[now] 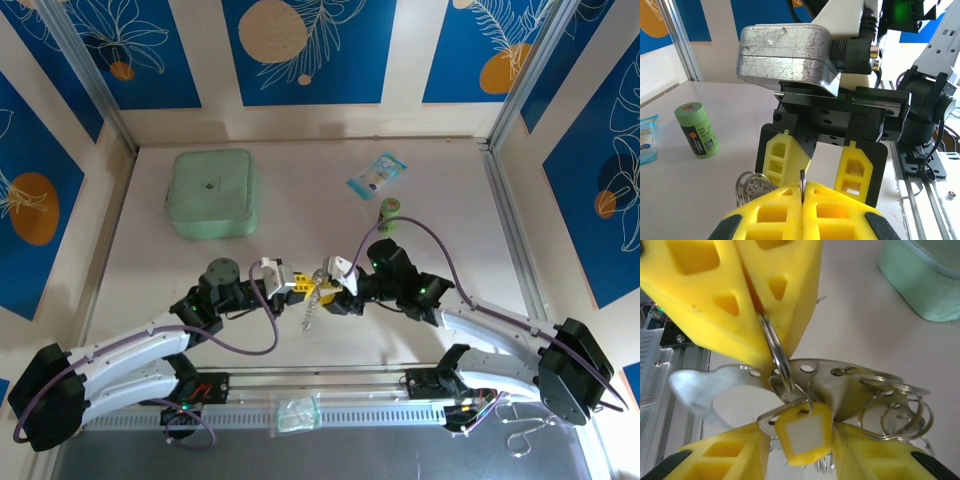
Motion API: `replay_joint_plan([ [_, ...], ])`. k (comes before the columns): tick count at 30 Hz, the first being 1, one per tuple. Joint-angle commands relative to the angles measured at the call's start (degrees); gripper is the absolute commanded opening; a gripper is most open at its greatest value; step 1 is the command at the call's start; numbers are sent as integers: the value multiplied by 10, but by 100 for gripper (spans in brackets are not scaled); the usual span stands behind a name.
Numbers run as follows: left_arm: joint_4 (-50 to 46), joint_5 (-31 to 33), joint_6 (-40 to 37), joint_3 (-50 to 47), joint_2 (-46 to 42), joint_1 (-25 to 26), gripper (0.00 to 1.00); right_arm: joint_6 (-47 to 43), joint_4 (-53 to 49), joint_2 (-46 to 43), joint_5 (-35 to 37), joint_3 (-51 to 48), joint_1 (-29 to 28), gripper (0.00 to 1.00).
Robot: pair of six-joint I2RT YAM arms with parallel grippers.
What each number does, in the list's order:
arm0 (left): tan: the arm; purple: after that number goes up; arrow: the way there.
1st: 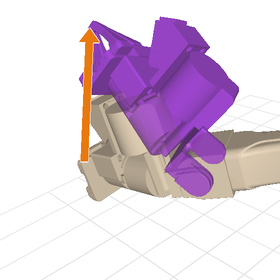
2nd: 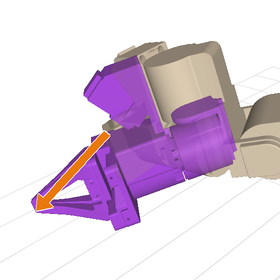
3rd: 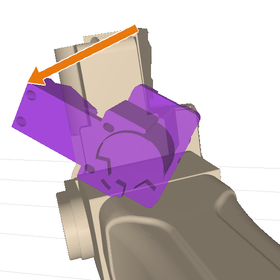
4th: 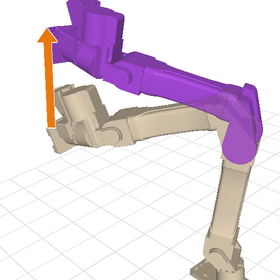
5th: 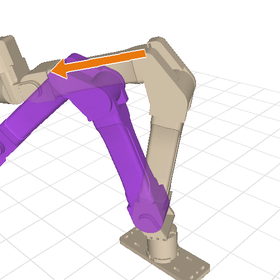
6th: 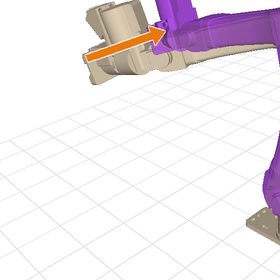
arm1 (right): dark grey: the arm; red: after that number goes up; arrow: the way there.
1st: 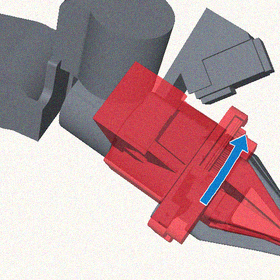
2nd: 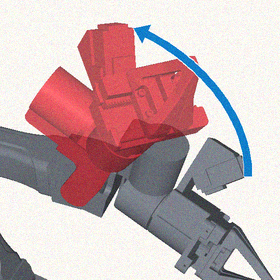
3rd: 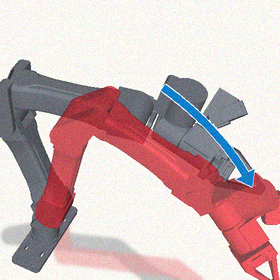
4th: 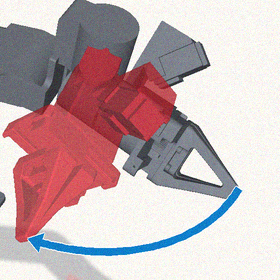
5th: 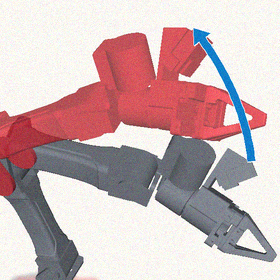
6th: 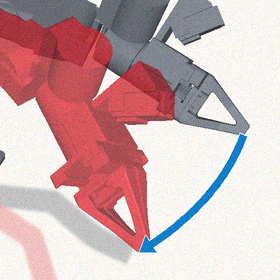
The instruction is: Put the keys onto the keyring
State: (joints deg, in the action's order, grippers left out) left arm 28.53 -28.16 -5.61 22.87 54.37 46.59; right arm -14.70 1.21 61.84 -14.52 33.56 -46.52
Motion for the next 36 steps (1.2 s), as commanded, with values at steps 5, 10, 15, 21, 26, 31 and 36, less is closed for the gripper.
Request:
replay_joint_plan([
  [5,41,5,12,7,-2,0,0,9,39,3,6,-9,-12,33],
  [10,37,6,11,10,0,0,0,2,25,-1,13,-6,-14,19],
  [15,23,5,2,12,-6,0,0,-19,-11,-16,29,6,-13,13],
  [21,-10,-12,-19,24,-4,-1,0,-34,-62,-18,29,36,-11,9],
  [26,-32,-24,-32,31,-5,-1,0,-42,-80,-16,47,52,-10,8],
  [31,-51,-24,-40,37,-3,0,0,-54,-91,-14,45,67,-9,8],
  [36,-80,-13,-57,45,-2,0,0,-70,-118,-24,52,81,-5,8],
])
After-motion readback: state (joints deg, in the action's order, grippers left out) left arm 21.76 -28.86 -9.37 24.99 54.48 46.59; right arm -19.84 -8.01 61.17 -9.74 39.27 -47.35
